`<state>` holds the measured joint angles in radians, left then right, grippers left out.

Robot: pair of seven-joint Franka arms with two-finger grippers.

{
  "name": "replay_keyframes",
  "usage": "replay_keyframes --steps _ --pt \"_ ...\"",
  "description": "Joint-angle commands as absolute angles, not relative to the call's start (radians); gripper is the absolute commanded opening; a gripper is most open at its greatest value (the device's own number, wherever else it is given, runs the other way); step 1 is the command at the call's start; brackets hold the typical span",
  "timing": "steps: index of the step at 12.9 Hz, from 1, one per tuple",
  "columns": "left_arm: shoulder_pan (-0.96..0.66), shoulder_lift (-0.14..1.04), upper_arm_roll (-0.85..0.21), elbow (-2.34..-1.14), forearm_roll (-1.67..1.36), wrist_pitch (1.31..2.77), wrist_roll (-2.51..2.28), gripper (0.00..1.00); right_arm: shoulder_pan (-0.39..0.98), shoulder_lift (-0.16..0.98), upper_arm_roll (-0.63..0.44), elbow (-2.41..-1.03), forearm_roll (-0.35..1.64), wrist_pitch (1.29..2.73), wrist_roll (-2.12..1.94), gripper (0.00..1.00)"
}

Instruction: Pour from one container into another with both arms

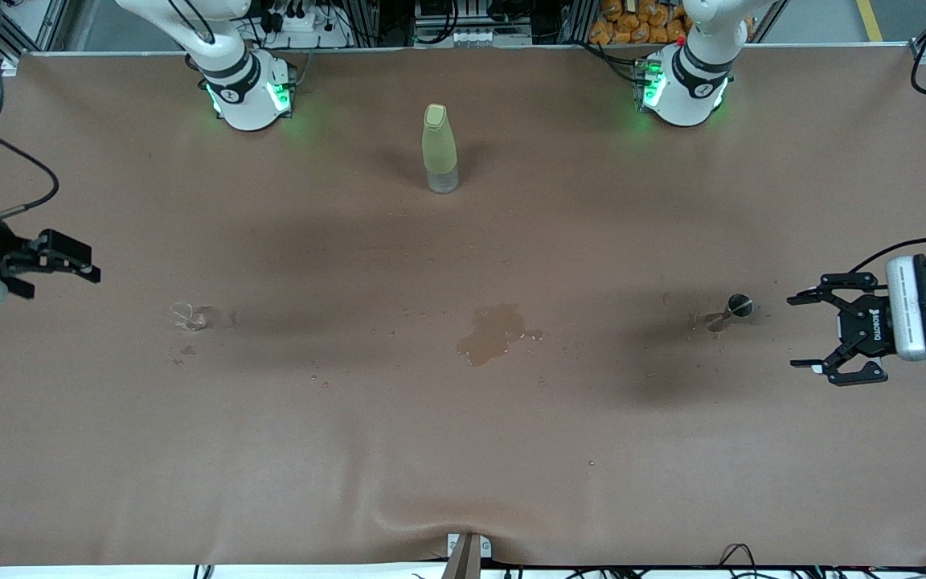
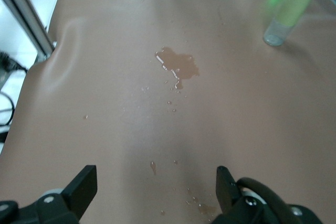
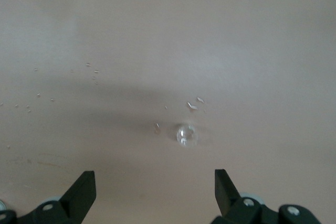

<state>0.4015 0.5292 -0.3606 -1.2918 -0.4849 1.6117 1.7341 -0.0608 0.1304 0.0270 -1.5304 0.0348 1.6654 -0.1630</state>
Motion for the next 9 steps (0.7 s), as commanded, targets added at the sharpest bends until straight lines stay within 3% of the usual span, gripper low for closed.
replay_keyframes --steps 1,3,5,9 --pt "0.405 0.463 -0.354 -1.316 -0.395 1.635 1.460 1.00 -0.016 0.049 -0.066 -1.578 0.014 1.590 -0.092 1.00" --pt "0.397 0.446 -0.356 -1.315 -0.287 1.652 1.117 1.00 0.034 0.009 -0.132 -1.563 0.012 1.566 -0.005 1.00" --pt "0.388 0.439 -0.357 -1.313 -0.212 1.666 0.793 1.00 0.029 0.008 -0.133 -1.529 0.017 1.498 -0.017 1.00" --pt "0.328 0.419 -0.357 -1.313 -0.010 1.704 0.181 1.00 0.035 -0.011 -0.137 -1.528 0.032 1.491 -0.101 1.00"
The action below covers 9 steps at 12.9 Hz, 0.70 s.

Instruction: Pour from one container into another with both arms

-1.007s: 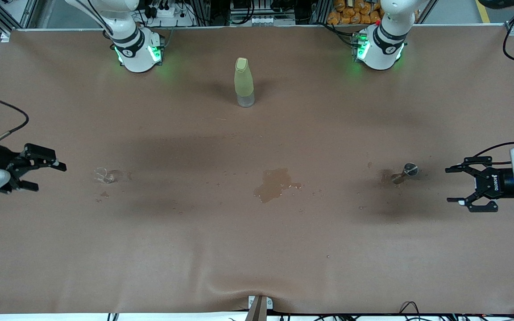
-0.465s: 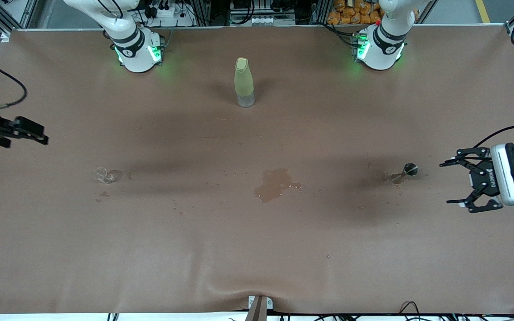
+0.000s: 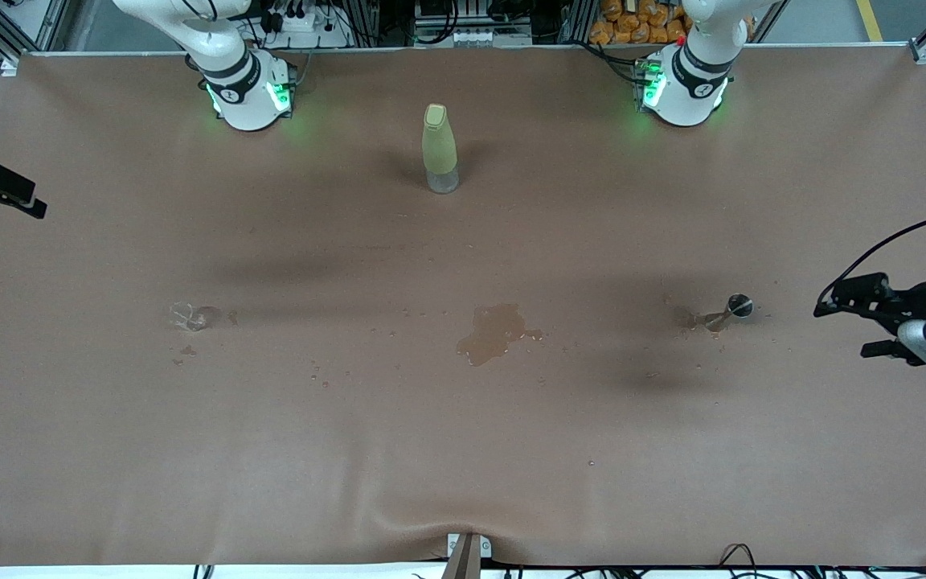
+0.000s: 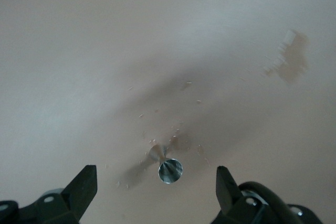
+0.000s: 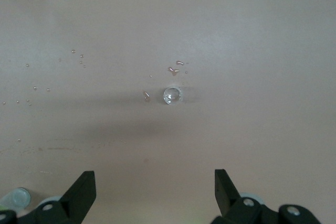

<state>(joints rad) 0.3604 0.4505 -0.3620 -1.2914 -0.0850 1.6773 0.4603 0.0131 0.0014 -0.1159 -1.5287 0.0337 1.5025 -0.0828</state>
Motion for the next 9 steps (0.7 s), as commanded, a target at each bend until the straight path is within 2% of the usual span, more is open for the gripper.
replay_keyframes --steps 1,2,4,9 --pt "0.324 0.419 -0.357 -1.312 0.000 1.704 0.044 1.00 0.037 -0.011 -0.138 -1.528 0.031 1.496 -0.101 1.00" --pt "0.324 0.413 -0.357 -1.312 0.002 1.704 -0.054 1.00 0.049 -0.011 -0.155 -1.526 0.034 1.499 -0.101 1.00" --pt "0.321 0.394 -0.356 -1.312 0.036 1.704 -0.136 1.00 0.135 -0.011 -0.253 -1.522 0.043 1.503 -0.101 1.00" --pt "0.330 0.356 -0.357 -1.316 0.110 1.695 -0.232 1.00 0.135 -0.008 -0.255 -1.506 0.038 1.479 -0.104 1.00"
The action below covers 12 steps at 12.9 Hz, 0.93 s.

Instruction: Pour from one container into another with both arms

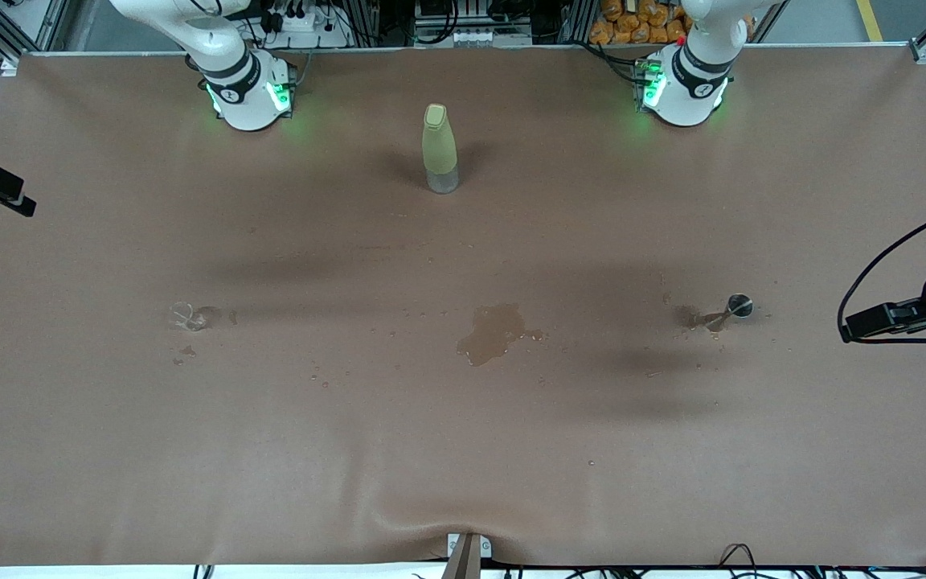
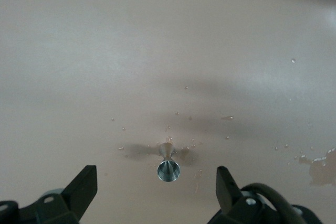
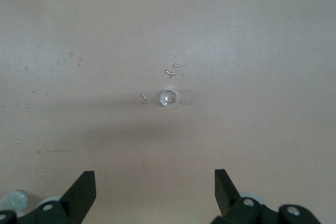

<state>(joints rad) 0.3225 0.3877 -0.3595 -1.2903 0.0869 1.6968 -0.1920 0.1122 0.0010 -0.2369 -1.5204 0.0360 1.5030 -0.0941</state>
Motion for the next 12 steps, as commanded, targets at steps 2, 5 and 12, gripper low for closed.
replay_keyframes --steps 2,5,12 --pt "0.336 0.339 -0.356 -1.319 0.101 1.695 -0.212 1.00 0.146 -0.009 -0.261 -1.493 0.034 1.470 -0.103 1.00" --pt "0.336 0.336 -0.356 -1.321 0.112 1.695 -0.213 1.00 0.170 -0.003 -0.262 -1.494 0.032 1.466 -0.098 1.00" --pt "0.177 0.315 -0.226 -1.321 0.097 1.690 -0.215 1.00 0.176 0.002 -0.264 -1.496 0.035 1.476 -0.097 1.00"
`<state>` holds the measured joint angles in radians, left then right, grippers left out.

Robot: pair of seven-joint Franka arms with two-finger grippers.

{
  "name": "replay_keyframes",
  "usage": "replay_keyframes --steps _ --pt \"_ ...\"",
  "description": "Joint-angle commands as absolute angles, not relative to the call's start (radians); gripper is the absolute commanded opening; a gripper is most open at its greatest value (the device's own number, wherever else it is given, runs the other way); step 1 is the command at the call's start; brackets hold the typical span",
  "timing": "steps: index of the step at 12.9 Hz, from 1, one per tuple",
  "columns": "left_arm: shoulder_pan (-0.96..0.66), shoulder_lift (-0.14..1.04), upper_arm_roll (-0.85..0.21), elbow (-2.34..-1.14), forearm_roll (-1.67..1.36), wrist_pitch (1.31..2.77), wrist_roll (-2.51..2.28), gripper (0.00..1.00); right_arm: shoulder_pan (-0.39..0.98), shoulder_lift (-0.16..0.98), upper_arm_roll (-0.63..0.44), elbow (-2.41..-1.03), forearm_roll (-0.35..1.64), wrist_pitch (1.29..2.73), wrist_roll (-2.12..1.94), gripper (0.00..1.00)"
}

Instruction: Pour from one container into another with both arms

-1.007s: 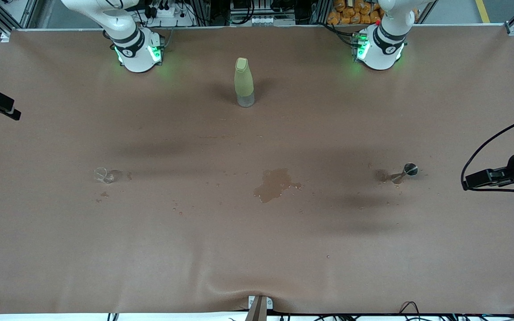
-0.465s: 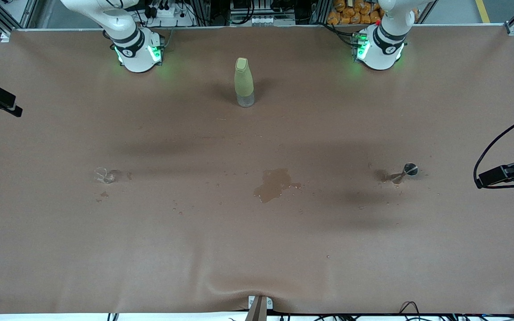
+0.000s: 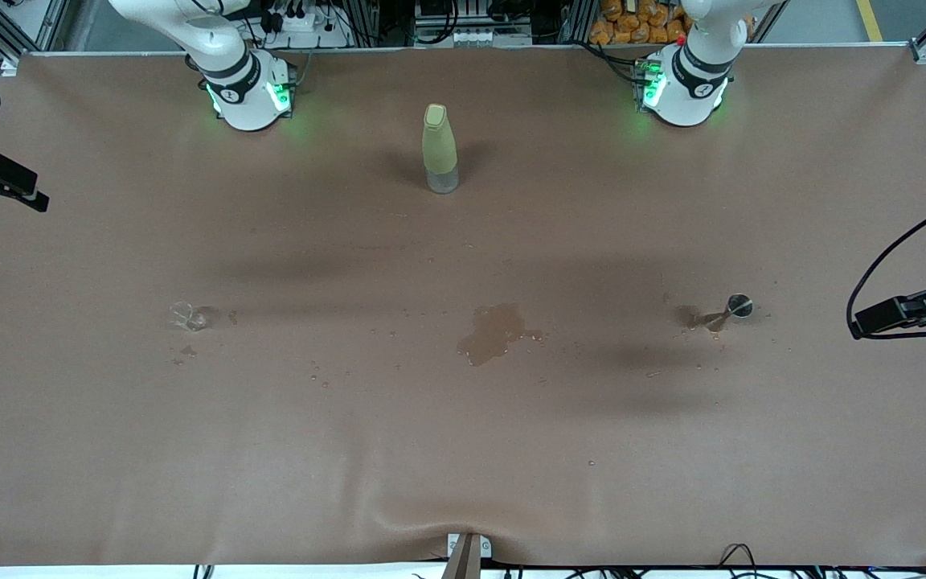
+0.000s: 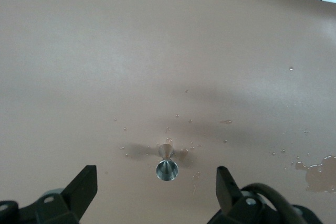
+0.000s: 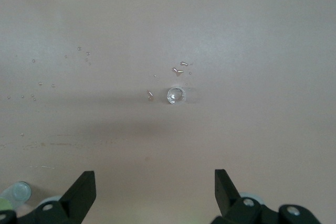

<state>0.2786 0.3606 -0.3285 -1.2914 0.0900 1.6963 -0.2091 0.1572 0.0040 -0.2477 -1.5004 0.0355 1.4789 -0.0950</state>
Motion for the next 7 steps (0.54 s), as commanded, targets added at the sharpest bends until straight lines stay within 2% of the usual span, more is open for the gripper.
replay_keyframes --steps 1,4,7 --pt "0.114 0.310 -0.151 -1.321 0.077 1.690 -0.213 1.00 0.176 0.002 -0.264 -1.496 0.037 1.474 -0.100 1.00" --pt "-0.001 0.308 -0.011 -1.321 0.018 1.689 -0.163 1.00 0.111 0.015 -0.206 -1.499 0.049 1.476 -0.103 1.00" --pt "0.008 0.307 -0.014 -1.321 0.023 1.674 -0.104 1.00 0.052 0.015 -0.147 -1.499 0.049 1.474 -0.103 1.00"
